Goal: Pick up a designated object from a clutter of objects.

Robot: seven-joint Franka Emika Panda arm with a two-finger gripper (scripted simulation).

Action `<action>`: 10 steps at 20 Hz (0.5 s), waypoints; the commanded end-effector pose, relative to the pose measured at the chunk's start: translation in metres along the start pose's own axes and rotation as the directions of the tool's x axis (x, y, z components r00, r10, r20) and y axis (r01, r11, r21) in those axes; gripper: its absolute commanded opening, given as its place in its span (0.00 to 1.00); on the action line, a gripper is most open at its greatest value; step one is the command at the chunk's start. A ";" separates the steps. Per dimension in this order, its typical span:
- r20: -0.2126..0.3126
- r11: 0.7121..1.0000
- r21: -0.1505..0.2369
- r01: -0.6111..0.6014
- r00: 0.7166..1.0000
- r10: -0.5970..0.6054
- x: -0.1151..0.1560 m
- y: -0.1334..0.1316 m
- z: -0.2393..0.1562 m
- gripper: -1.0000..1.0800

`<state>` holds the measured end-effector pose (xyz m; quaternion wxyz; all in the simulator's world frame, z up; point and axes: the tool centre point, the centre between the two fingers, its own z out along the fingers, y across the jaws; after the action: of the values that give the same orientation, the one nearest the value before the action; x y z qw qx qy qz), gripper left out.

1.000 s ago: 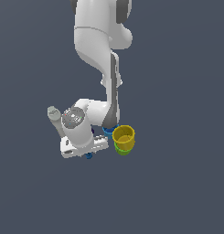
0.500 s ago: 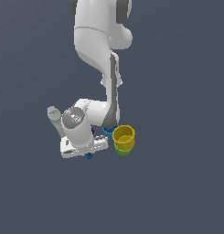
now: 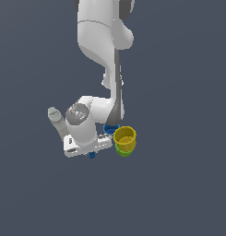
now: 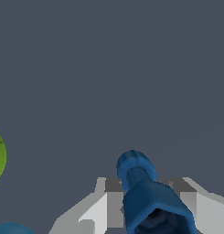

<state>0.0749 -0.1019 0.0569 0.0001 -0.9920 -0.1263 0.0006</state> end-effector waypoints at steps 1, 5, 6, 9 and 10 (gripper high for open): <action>-0.001 1.000 0.000 0.001 1.000 -0.001 -0.001 -0.009 -0.010 0.00; -0.001 1.000 0.000 0.001 1.000 -0.001 -0.003 -0.030 -0.031 0.00; -0.001 1.000 0.000 0.001 1.000 -0.001 -0.004 -0.036 -0.037 0.00; -0.001 1.000 0.000 0.001 1.000 -0.001 -0.007 -0.057 -0.060 0.00; -0.001 1.000 0.000 0.001 1.000 -0.001 -0.008 -0.065 -0.068 0.00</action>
<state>0.0554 -0.0524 0.1129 0.0000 -0.9920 -0.1259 0.0005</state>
